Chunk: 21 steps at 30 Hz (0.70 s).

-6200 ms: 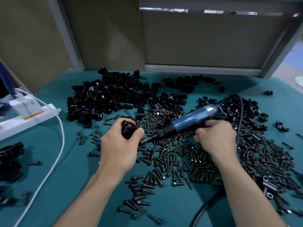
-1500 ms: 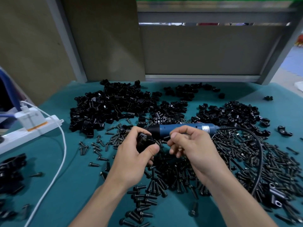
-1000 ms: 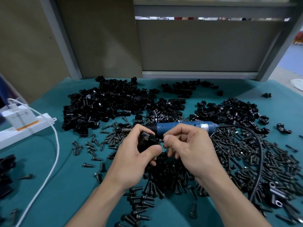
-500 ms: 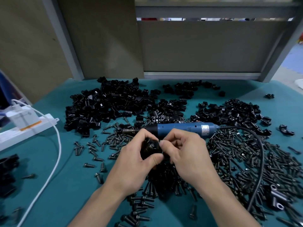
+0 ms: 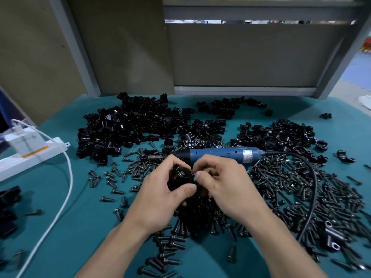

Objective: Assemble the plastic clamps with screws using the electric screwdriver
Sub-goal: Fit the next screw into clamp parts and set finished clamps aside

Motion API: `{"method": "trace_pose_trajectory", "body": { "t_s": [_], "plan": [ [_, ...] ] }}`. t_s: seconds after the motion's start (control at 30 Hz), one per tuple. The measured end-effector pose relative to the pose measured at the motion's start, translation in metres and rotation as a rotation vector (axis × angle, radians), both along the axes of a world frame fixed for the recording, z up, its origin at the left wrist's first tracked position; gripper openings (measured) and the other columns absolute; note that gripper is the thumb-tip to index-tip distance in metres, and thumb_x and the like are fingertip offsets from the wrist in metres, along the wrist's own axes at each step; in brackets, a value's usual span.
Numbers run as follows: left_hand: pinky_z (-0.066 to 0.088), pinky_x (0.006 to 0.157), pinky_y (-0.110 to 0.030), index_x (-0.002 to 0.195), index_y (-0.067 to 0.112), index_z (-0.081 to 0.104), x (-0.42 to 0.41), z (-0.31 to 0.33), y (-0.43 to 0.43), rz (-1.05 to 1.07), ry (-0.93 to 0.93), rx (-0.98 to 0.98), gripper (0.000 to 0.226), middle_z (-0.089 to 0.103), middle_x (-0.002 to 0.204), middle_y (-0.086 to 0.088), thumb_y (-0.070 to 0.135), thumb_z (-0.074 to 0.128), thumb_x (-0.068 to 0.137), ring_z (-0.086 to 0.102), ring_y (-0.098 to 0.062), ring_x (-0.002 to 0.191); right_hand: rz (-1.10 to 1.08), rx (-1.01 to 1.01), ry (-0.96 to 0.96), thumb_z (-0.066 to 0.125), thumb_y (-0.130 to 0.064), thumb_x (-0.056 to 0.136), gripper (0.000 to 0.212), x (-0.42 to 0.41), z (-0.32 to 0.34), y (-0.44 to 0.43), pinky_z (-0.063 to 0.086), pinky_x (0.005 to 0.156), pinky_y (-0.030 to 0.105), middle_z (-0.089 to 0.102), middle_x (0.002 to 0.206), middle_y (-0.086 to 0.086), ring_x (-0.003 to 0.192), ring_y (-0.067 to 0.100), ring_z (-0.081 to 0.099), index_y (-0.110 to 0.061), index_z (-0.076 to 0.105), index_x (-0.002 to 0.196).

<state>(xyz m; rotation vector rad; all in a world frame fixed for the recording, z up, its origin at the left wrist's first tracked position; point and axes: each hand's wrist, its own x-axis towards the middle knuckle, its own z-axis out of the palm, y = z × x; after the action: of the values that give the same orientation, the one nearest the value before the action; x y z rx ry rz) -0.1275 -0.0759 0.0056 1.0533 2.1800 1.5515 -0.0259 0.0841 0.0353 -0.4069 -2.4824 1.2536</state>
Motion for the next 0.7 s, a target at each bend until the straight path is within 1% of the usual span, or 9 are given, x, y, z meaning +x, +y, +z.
{"method": "trace_pose_trajectory", "body": {
  "t_s": [0.1,0.17,0.23,0.33,0.43,0.53,0.6,0.67,0.7],
  "plan": [
    [0.060,0.071,-0.055,0.112,0.037,0.059,0.0011,-0.0022,-0.0009,-0.011,0.031,-0.035,0.035,0.075,0.086,0.000,0.045,0.074,0.081,0.072,-0.025,0.068,-0.046,0.080,-0.056,0.063,-0.033,0.101,0.027,-0.0050,-0.0060,-0.0064,0.039,0.044,0.024,0.061,0.056,-0.013,0.048,0.008,0.052,-0.028,0.064,0.074],
    [0.059,0.075,-0.056,0.114,0.037,0.058,0.0010,-0.0034,-0.0019,0.008,0.057,-0.059,0.042,0.074,0.089,0.000,0.051,0.071,0.077,0.069,-0.033,0.076,-0.069,0.126,-0.093,0.056,-0.042,0.102,0.038,-0.0058,-0.0062,-0.0084,0.031,0.044,0.021,0.056,0.052,-0.013,0.047,0.008,0.048,-0.026,0.059,0.068],
    [0.059,0.078,-0.054,0.114,0.039,0.058,0.0014,-0.0025,-0.0014,0.020,0.070,-0.070,0.044,0.074,0.092,0.005,0.054,0.070,0.075,0.070,-0.030,0.079,-0.057,0.108,-0.091,0.055,-0.043,0.103,0.036,-0.0024,-0.0041,-0.0058,0.035,0.045,0.024,0.061,0.055,-0.014,0.049,0.008,0.052,-0.030,0.060,0.070],
    [0.060,0.073,-0.052,0.111,0.038,0.059,-0.0002,-0.0014,0.0001,0.019,0.049,-0.044,0.036,0.075,0.086,0.006,0.046,0.074,0.079,0.073,-0.020,0.069,-0.013,0.041,-0.052,0.063,-0.031,0.100,0.017,0.0024,0.0008,-0.0017,0.051,0.058,0.025,0.070,0.073,-0.011,0.063,0.010,0.064,-0.036,0.066,0.084],
    [0.061,0.074,-0.052,0.110,0.037,0.060,-0.0012,-0.0008,-0.0010,0.014,0.041,-0.036,0.033,0.075,0.088,0.004,0.040,0.076,0.081,0.074,-0.018,0.072,-0.009,0.091,-0.058,0.064,-0.026,0.099,0.020,-0.0013,-0.0009,-0.0052,0.046,0.052,0.024,0.067,0.066,-0.012,0.059,0.009,0.060,-0.032,0.066,0.081],
    [0.059,0.079,-0.050,0.112,0.037,0.060,0.0011,-0.0002,-0.0024,0.002,0.057,-0.066,0.036,0.076,0.096,0.009,0.040,0.075,0.079,0.073,-0.016,0.085,-0.032,0.147,-0.114,0.058,-0.034,0.101,0.033,-0.0036,-0.0043,-0.0080,0.035,0.046,0.024,0.059,0.054,-0.011,0.048,0.009,0.051,-0.024,0.061,0.069],
    [0.059,0.080,-0.050,0.111,0.038,0.060,0.0023,-0.0010,-0.0011,0.001,0.071,-0.082,0.035,0.075,0.097,0.011,0.041,0.075,0.079,0.073,-0.014,0.085,-0.028,0.119,-0.112,0.058,-0.034,0.101,0.027,-0.0008,-0.0045,-0.0059,0.038,0.046,0.023,0.062,0.056,-0.009,0.050,0.009,0.053,-0.026,0.062,0.075],
    [0.060,0.077,-0.051,0.111,0.040,0.059,0.0018,-0.0004,0.0007,0.014,0.071,-0.092,0.035,0.075,0.095,0.012,0.044,0.074,0.079,0.073,-0.017,0.078,-0.007,0.064,-0.089,0.060,-0.026,0.099,0.016,0.0004,-0.0026,-0.0043,0.040,0.047,0.019,0.064,0.061,-0.012,0.051,0.007,0.053,-0.032,0.062,0.085],
    [0.060,0.075,-0.051,0.111,0.040,0.058,0.0016,-0.0006,0.0014,0.018,0.069,-0.094,0.036,0.075,0.093,0.011,0.045,0.073,0.079,0.073,-0.018,0.074,-0.007,0.063,-0.088,0.061,-0.023,0.099,0.017,-0.0004,-0.0026,-0.0048,0.040,0.047,0.018,0.063,0.060,-0.013,0.049,0.006,0.052,-0.033,0.061,0.086]
  ]
}}
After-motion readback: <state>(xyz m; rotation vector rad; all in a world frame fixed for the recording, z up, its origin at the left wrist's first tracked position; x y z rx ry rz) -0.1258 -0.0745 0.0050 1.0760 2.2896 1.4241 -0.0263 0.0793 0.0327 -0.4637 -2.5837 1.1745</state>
